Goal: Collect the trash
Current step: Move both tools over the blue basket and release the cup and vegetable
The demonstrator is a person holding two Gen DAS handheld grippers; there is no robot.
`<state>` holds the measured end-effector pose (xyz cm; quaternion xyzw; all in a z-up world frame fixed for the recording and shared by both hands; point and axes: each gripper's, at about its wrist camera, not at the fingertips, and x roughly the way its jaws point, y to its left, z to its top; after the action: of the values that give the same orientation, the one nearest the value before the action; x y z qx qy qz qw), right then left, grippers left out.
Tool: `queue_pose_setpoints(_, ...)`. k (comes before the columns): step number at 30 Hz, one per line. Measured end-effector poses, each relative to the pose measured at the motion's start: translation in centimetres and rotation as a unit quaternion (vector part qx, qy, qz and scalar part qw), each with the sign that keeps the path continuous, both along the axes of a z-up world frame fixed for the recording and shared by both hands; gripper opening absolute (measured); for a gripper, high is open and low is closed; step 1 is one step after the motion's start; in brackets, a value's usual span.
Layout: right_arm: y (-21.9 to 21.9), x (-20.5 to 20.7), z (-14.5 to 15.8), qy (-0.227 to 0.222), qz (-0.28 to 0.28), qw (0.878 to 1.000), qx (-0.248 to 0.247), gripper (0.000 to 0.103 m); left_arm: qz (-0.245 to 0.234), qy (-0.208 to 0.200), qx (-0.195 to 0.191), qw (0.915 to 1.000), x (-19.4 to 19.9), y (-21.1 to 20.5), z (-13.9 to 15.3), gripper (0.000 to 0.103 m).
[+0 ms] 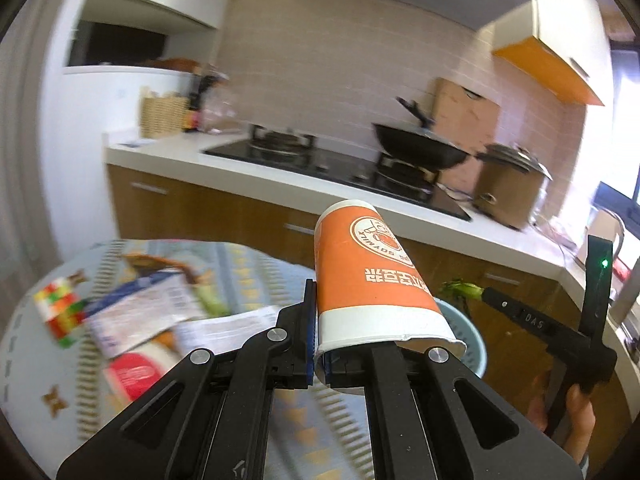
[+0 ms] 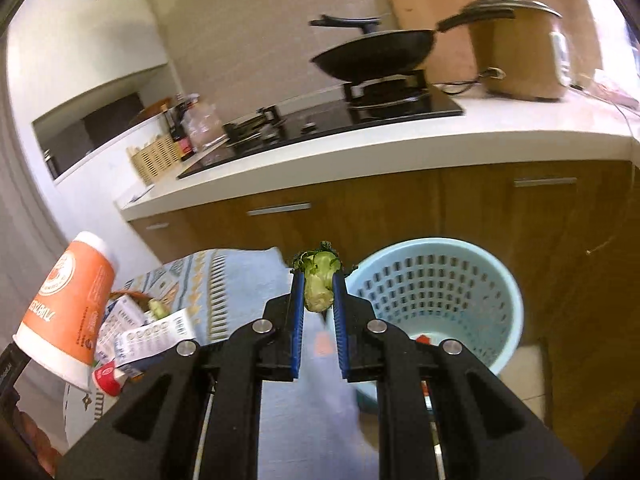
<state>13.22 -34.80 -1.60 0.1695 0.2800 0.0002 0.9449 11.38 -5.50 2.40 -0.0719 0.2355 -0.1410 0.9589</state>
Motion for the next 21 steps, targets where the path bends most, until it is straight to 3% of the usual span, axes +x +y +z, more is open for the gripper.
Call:
queue_pose_setpoints(9,-6.5,0.8,-3.5,0.046,-0.058,0.997,0.029,0.012,-0.081,0.046,0.019,0.9955,5.6,-9.5,-2.8,0.001)
queue_pose_setpoints(21,-10.0,2.3,-9.4,0.114,-0.084,0.989,0.050,0.012,-0.124,0.125,0.061,0.9825,10.5,-16.9,-9.5,0.001)
